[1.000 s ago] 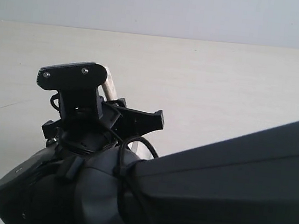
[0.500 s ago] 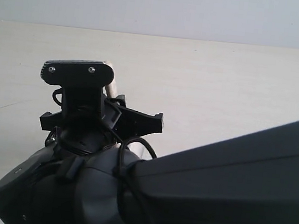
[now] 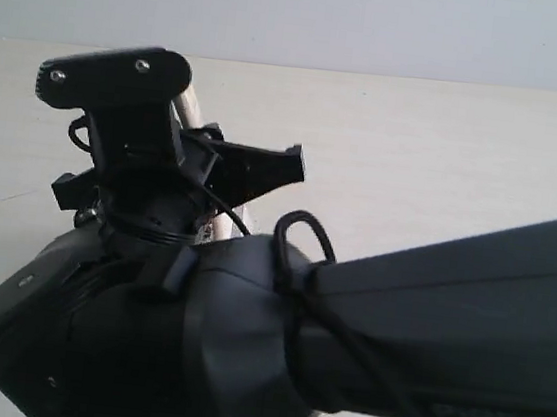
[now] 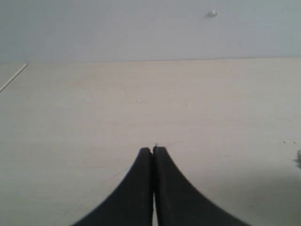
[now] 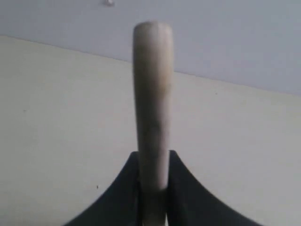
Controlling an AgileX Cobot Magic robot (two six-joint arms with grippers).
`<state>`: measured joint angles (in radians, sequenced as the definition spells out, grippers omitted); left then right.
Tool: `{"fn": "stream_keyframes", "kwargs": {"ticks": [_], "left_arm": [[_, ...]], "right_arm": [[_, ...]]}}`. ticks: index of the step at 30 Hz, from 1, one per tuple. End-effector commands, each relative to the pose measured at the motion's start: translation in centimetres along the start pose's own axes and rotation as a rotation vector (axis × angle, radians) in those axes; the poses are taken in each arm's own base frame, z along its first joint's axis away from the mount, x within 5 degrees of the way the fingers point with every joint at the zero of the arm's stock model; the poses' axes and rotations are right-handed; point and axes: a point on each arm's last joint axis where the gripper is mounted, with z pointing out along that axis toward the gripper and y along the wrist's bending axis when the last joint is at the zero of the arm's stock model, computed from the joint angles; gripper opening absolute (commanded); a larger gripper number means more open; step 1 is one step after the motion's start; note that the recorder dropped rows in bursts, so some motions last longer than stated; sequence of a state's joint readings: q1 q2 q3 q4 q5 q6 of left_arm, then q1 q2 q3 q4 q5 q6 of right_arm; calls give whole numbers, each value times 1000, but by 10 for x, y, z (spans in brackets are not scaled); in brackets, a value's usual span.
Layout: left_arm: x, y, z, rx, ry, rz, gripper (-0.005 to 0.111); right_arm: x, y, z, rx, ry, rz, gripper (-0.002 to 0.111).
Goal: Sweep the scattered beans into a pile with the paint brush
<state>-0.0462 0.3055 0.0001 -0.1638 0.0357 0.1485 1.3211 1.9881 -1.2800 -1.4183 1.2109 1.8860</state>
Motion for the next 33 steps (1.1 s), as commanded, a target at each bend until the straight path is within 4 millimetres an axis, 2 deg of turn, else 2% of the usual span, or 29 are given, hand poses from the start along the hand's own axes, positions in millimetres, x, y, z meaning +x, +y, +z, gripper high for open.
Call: {"fn": "stream_keyframes", "kwargs": {"ticks": [1, 3, 5, 8, 11, 13, 18, 23, 25, 28, 33], "left_arm": [[-1, 0, 0, 2, -7, -1, 0], [-1, 0, 0, 2, -7, -1, 0], [-1, 0, 0, 2, -7, -1, 0], [-1, 0, 0, 2, -7, -1, 0], [-1, 0, 0, 2, -7, -1, 0], [-1, 0, 0, 2, -7, -1, 0], [-1, 0, 0, 2, -7, -1, 0], [-1, 0, 0, 2, -7, -1, 0], [-1, 0, 0, 2, -7, -1, 0], [-1, 0, 0, 2, -7, -1, 0], [-1, 0, 0, 2, -7, -1, 0]], "right_arm": [[-38, -9, 6, 2, -253, -323, 0], [-45, -22, 31, 58, -264, -425, 0], [-45, -29, 55, -28, -209, -440, 0], [-40, -37, 94, -233, -114, -481, 0], [-32, -48, 128, -591, -57, -617, 0], [-34, -55, 136, -670, -72, -652, 0], [-50, -77, 157, -684, -139, -737, 0], [-63, -81, 149, -1075, -331, -782, 0], [-66, -90, 152, -1133, -384, -709, 0], [-61, -99, 162, -1176, -397, -659, 0], [-34, -97, 178, -1288, -364, -604, 0]]}}
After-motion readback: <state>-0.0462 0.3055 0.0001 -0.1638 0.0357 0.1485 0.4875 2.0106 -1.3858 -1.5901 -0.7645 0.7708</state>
